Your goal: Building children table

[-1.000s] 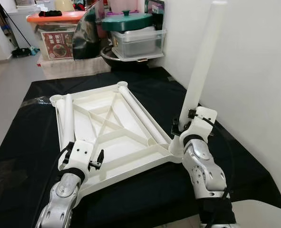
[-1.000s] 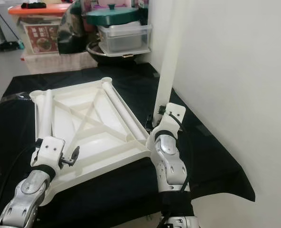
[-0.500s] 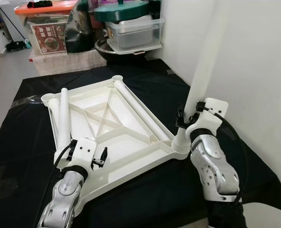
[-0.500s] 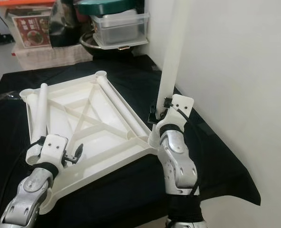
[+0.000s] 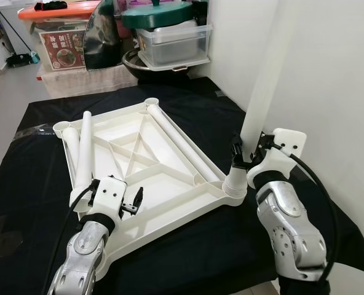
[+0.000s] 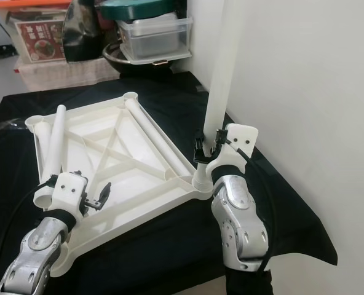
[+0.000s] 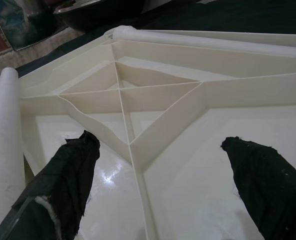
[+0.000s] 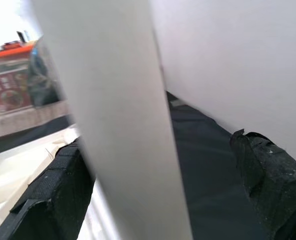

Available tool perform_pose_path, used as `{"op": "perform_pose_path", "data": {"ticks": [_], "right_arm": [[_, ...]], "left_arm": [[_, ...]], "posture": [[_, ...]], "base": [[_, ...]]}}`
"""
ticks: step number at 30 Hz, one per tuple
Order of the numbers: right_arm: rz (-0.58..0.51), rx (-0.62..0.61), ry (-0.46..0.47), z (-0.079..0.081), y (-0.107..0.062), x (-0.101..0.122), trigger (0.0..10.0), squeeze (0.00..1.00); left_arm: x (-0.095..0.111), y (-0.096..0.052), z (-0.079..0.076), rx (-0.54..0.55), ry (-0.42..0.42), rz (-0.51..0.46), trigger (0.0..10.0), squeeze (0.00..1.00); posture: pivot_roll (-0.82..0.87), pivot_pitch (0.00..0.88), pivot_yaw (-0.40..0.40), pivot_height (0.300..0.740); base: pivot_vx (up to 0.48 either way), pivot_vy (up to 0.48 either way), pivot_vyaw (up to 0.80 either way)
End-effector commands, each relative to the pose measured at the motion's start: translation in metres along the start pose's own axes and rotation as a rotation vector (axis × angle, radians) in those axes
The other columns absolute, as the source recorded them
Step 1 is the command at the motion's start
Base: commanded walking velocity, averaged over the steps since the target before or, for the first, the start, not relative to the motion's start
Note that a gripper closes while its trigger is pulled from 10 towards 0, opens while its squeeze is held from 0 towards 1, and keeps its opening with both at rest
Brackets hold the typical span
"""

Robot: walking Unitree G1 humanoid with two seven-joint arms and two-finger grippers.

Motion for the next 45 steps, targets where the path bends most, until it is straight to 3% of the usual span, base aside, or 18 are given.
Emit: {"op": "perform_pose_path", "data": {"ticks": [1,8,13,19,27,32,33,45], "right_arm": [[0.003,0.048,0.017,0.007,-0.004,0.002,10.0,1.0],[-0.029,0.135,0.024,0.014,-0.013,0.009,10.0,1.0],[0.01,0.226,0.003,0.017,-0.025,0.003,10.0,1.0],[0.046,0.189,-0.07,0.0,-0.032,-0.004,10.0,1.0],[0.065,0.193,-0.096,-0.006,-0.048,-0.006,10.0,1.0],[0.102,0.151,-0.159,-0.014,-0.054,-0.013,10.0,1.0],[0.118,0.129,-0.174,-0.017,-0.055,-0.015,10.0,0.0],[0.147,0.033,-0.197,-0.031,-0.059,-0.021,10.0,0.0]], "left_arm": [[-0.003,-0.002,-0.002,-0.009,-0.004,0.007,10.0,0.0],[-0.002,-0.002,-0.004,-0.016,-0.01,0.002,10.0,0.0],[0.002,0.0,-0.004,-0.012,-0.031,-0.022,10.0,0.0],[0.002,-0.001,-0.002,-0.009,-0.032,-0.024,10.0,0.0],[0.0,-0.001,-0.003,-0.013,-0.033,-0.02,10.0,0.0],[0.001,0.0,-0.004,-0.018,-0.036,-0.023,10.0,0.0],[0.002,0.0,-0.003,-0.017,-0.037,-0.028,10.0,0.0],[0.007,-0.002,-0.001,-0.009,-0.052,-0.05,10.0,0.0]], "posture": [[0.01,0.0,0.013,0.74],[0.0,0.0,0.02,0.74],[0.0,0.0,0.019,0.74],[-0.02,0.0,0.014,0.74],[-0.03,0.0,0.022,0.74],[-0.04,0.0,0.029,0.74],[-0.04,0.0,0.027,0.74],[-0.04,0.0,0.021,0.74]], "base": [[0.0,0.0,0.0],[0.0,0.0,0.0],[0.0,0.0,0.0],[0.0,0.0,0.0],[0.0,0.0,0.0],[0.0,0.0,0.0],[0.0,0.0,0.0],[0.0,0.0,0.0]]}}
Point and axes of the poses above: a point about 5 cm out from each wrist's last joint towards the gripper, its own y axis pointing out of the wrist towards the gripper, its own x axis along the axis of the wrist's last joint, z = x × y, the point moved 2 cm from there along y, pointing out of the wrist towards the gripper, and after that the axes turned 1 degree about -y, right-handed, at the moved point
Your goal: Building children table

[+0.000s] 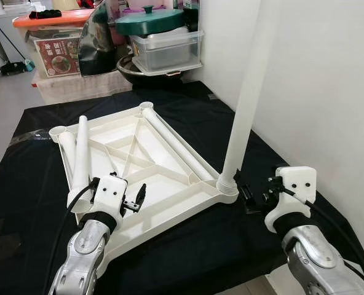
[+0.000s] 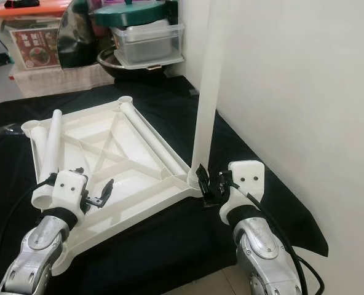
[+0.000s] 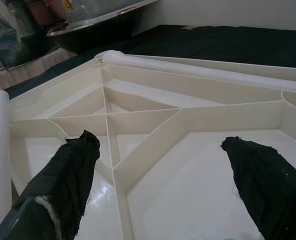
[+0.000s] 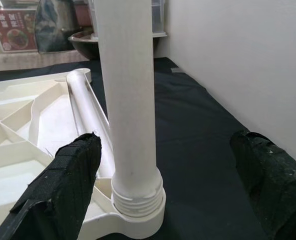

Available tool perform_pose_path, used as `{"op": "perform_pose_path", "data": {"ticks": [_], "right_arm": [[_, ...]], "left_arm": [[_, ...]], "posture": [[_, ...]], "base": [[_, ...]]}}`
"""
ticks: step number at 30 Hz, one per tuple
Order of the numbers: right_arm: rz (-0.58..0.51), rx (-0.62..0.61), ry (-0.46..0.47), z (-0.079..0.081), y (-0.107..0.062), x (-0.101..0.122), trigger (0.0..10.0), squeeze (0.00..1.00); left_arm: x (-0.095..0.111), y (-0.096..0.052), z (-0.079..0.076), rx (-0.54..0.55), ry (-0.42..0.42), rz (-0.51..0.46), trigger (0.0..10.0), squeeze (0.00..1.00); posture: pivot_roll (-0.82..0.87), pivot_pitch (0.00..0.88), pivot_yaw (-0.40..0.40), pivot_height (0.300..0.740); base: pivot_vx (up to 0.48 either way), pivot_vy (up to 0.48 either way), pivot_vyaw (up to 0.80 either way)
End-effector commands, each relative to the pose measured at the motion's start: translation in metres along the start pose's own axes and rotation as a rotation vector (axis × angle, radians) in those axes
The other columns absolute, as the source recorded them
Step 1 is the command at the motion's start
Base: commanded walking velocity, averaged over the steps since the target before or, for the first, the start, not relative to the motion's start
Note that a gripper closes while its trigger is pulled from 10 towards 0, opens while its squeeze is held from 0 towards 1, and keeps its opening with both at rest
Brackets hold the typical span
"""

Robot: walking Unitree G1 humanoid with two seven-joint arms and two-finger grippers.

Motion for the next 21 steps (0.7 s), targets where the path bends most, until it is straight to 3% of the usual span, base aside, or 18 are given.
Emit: {"op": "perform_pose_path", "data": {"ticks": [1,21], "right_arm": [[0.005,-0.036,0.004,-0.005,-0.0024,-0.0001,10.0,0.0],[-0.004,-0.072,0.021,-0.0029,-0.0054,-0.0021,10.0,0.0]], "left_arm": [[-0.0014,-0.0025,0.0015,0.009,-0.02,0.0,10.0,0.0],[0.0031,-0.0059,-0.0019,-0.019,-0.015,-0.012,10.0,0.0]], "posture": [[-0.04,0.0,0.021,0.74],[-0.03,0.0,0.035,0.74]], "base": [[0.0,0.0,0.0],[0.0,0.0,0.0]]}}
Point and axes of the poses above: a point about 5 cm out from each wrist's last joint towards the gripper, its own y axis pointing out of the wrist towards the gripper, its own x axis along the axis of the wrist's last joint, z = x × y, the point moved 2 cm from there along y, pointing out of the wrist towards the gripper, and after that the axes turned 1 degree about -y, right-handed, at the moved point
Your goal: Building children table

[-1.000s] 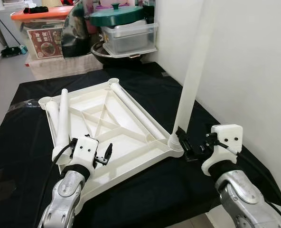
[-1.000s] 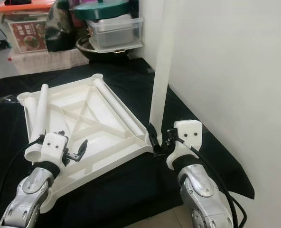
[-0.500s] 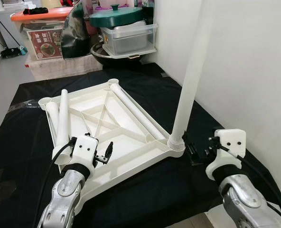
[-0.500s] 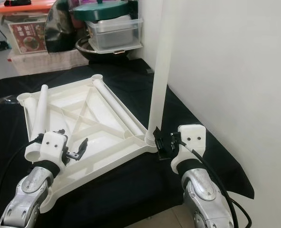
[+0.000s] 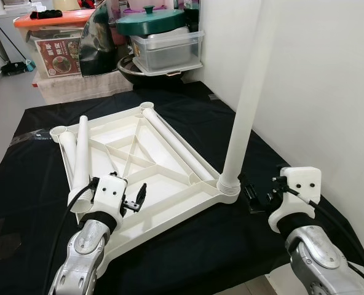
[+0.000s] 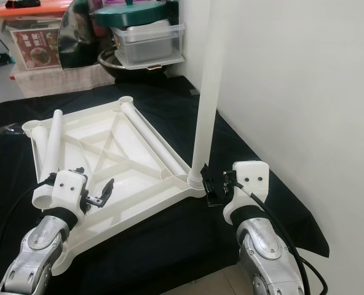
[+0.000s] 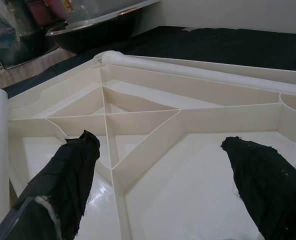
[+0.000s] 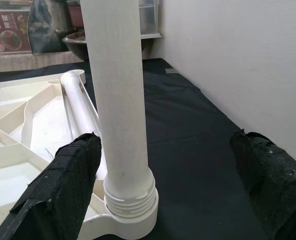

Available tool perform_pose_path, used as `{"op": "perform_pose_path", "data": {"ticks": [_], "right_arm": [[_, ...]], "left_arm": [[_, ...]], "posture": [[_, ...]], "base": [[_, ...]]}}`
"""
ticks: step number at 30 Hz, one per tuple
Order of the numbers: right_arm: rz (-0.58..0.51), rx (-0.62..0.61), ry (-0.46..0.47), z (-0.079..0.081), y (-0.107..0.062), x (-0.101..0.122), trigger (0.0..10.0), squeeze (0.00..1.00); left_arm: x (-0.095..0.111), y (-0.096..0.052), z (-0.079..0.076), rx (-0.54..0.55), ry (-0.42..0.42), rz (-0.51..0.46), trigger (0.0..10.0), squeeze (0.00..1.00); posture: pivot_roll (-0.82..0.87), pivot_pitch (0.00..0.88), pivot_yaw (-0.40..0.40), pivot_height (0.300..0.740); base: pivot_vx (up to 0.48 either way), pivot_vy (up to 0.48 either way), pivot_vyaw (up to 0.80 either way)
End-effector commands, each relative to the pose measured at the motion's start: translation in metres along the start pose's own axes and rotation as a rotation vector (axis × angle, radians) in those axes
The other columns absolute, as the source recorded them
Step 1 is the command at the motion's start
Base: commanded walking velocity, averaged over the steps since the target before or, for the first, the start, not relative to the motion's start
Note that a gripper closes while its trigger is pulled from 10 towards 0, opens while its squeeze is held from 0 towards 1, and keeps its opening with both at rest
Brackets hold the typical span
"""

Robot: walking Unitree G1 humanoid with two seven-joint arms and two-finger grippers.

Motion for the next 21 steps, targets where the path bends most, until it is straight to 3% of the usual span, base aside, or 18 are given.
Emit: {"op": "perform_pose_path", "data": {"ticks": [1,21], "right_arm": [[-0.004,-0.048,0.023,0.002,-0.0041,-0.0024,10.0,0.0],[-0.008,-0.037,0.037,0.0054,-0.0005,-0.0016,10.0,0.0]], "left_arm": [[0.0029,-0.0066,-0.0016,-0.017,-0.002,-0.012,10.0,0.0],[0.0101,-0.0088,-0.0026,-0.02,0.003,-0.038,10.0,0.0]], "posture": [[-0.03,0.0,0.034,0.74],[-0.02,0.0,0.031,0.74]], "base": [[0.0,0.0,0.0],[0.0,0.0,0.0]]}}
Point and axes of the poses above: a point about 5 cm out from each wrist's last joint towards the gripper, its own y axis pointing out of the wrist towards the gripper, its own x axis along the axis of the wrist's last joint, z = x × y, the point moved 2 cm from there along y, pointing out of the wrist towards the gripper, and after that the axes turned 1 degree about -y, right-handed, at the moved point
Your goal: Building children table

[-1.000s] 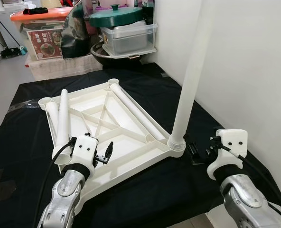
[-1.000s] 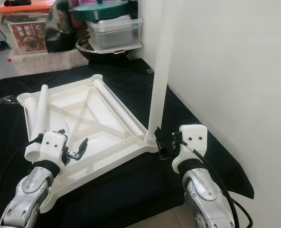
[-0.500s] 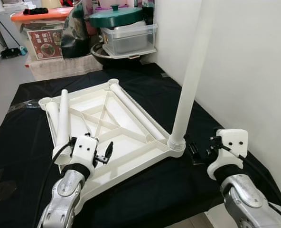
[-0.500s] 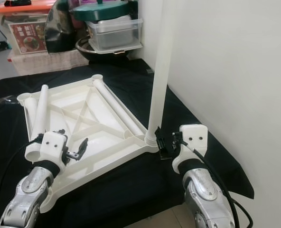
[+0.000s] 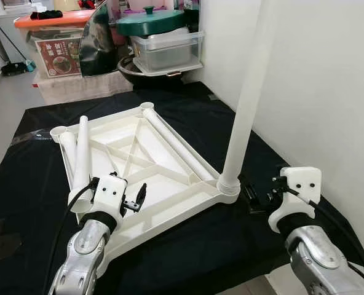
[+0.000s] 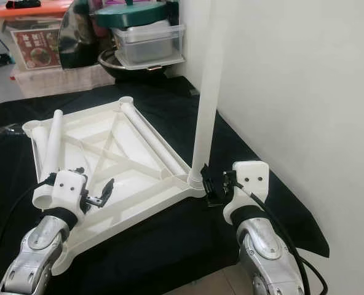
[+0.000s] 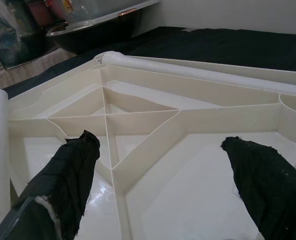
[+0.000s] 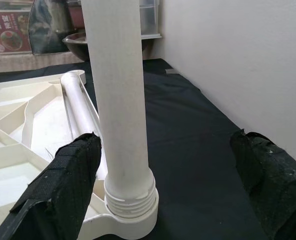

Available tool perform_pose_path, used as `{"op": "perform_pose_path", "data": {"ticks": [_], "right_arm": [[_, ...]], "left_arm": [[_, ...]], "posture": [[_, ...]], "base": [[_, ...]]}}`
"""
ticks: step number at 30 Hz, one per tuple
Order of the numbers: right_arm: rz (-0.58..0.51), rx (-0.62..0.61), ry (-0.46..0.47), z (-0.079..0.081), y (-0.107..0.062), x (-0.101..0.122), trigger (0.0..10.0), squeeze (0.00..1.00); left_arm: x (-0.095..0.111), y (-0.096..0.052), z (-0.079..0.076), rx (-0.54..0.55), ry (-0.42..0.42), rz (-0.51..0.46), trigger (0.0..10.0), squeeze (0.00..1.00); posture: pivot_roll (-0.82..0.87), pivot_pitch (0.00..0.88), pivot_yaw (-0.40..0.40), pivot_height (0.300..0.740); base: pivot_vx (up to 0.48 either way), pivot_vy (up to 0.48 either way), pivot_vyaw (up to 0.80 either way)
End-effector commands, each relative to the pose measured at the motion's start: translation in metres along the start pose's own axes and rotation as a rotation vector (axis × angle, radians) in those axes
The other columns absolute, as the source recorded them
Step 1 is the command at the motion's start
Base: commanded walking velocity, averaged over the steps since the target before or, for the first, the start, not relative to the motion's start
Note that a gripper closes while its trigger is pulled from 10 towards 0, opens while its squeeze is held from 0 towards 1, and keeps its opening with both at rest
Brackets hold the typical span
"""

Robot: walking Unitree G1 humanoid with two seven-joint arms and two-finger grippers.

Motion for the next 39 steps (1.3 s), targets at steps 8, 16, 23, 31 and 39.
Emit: {"op": "perform_pose_path", "data": {"ticks": [8,16,23,31,39], "right_arm": [[-0.028,-0.04,0.023,0.003,-0.002,0.002,10.0,0.0],[-0.028,-0.033,0.029,0.005,-0.002,0.001,10.0,0.0],[-0.029,-0.036,0.023,0.005,-0.003,0.001,10.0,0.0],[-0.022,-0.032,0.024,0.006,-0.004,-0.002,10.0,0.0],[-0.017,-0.025,0.022,0.008,-0.004,-0.002,10.0,0.0]], "left_arm": [[0.013,-0.012,-0.003,-0.021,0.005,-0.043,10.0,0.0],[0.014,-0.015,-0.002,-0.019,0.008,-0.043,10.0,0.0],[0.02,-0.031,-0.006,-0.036,0.013,-0.034,10.0,0.0],[0.025,-0.038,-0.002,-0.023,0.027,-0.035,10.0,0.0],[0.029,-0.039,-0.002,-0.021,0.032,-0.038,10.0,0.0]], "posture": [[-0.01,0.0,0.025,0.74],[-0.01,0.0,0.025,0.74],[0.0,0.0,0.027,0.74],[0.0,0.0,0.023,0.74],[0.01,0.0,0.025,0.74]], "base": [[0.0,0.0,0.0],[0.0,0.0,0.0],[0.0,0.0,0.0],[0.0,0.0,0.0],[0.0,0.0,0.0]]}}
Point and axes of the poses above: a point about 5 cm out from each wrist's last joint towards the gripper, its own y axis pointing out of the wrist towards the gripper, its own x axis along the axis of the wrist's last joint, z = x × y, the point moved 2 cm from there along y, pointing out of the wrist towards the gripper, and after that the axes turned 1 degree about -y, right-handed, at the moved point
